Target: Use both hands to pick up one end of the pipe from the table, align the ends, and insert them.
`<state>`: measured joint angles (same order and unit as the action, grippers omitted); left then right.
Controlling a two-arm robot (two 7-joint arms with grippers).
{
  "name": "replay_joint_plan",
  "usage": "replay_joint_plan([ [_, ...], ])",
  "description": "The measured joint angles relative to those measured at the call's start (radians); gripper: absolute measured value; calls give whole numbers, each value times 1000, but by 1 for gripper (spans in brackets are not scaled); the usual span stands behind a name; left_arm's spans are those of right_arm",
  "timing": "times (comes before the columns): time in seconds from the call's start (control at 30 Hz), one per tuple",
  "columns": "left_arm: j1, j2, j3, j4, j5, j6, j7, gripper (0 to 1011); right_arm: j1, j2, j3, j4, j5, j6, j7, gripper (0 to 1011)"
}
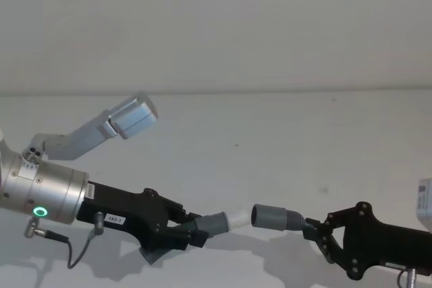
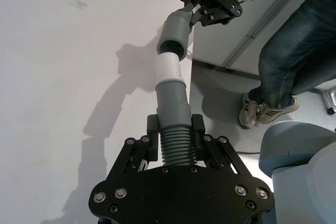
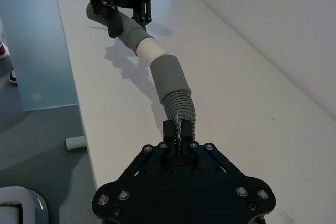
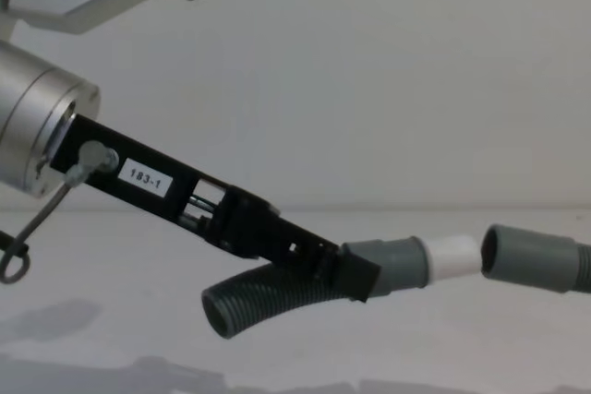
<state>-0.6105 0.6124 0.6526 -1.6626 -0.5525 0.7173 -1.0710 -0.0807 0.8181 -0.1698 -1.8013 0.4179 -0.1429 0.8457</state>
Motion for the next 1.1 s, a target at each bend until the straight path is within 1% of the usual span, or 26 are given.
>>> replay_joint_plan([
  [0.43,-24,12,19,6,-15,15,-29,334,9,16,-13,13,-10,-28,7,46],
  [0.77,-29,19,25,3,-29,22,-35,334,16,25,-23,19,-17,-39,6,45],
  [1.1,-26,18,29,2,-45,23,-34,334,17,35,-24,5,3,-39,6,44],
])
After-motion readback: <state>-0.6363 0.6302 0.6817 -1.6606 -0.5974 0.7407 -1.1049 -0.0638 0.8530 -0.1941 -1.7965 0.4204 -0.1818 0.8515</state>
